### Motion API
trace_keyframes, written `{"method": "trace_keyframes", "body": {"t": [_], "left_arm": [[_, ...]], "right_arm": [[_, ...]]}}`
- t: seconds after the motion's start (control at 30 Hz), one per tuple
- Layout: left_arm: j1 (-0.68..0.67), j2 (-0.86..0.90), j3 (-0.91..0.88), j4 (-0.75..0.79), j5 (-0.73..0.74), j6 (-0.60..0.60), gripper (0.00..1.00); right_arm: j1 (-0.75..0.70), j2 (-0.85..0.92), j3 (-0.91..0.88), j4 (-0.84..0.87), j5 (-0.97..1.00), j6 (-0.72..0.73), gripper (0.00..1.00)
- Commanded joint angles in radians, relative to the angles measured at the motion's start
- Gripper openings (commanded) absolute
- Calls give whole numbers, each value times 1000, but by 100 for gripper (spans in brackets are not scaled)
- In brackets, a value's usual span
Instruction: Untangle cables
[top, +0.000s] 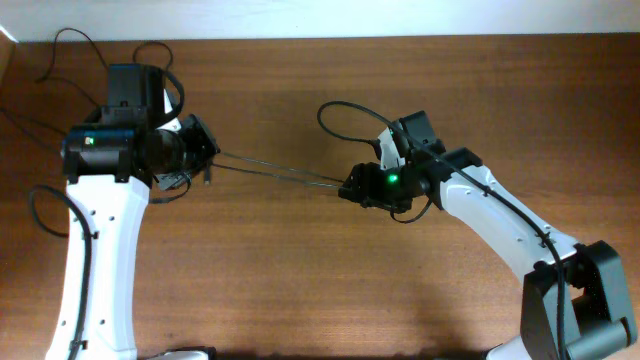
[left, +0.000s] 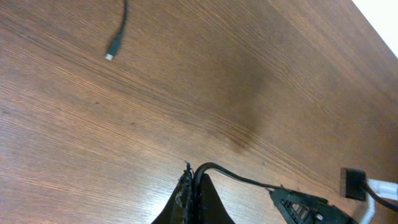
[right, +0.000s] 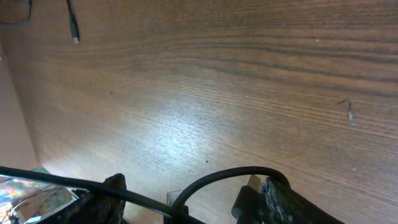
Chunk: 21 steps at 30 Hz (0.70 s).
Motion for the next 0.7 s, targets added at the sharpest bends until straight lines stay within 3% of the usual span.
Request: {"method": "trace_keyframes", "body": {"t": [0.0,0.07,0.23,0.3,0.37,0.4,0.5,0.6,0.67], "left_arm": [[51,-18,22,10,-317,-6,0],[51,-18,22,5,-389,-11,0],[51,-18,22,-1,-423,-21,0],[51,-18,22,-2,-423,-21,0],[51,-18,22,-4,-435,-21,0],[51,-18,22,-6,-442,-21,0],[51,-18,22,-6,-442,-21,0],[51,-18,22,-10,-446,-21,0],[51,-18,22,-21,-476,-21,0]], "right_arm": [[-43,7,2,-45,117,7,61],[-43,7,40,-74,103,11,57],[-43,7,195,-179,43,2,22],[-43,7,242,-203,37,-17,20],[-43,7,269,-271,199,-15,20],[-43,7,275,-313,286,-14,23],[-43,7,275,-359,376,-15,53],[-43,7,275,-360,380,-15,54],[-43,7,275,-372,445,-14,65]]}}
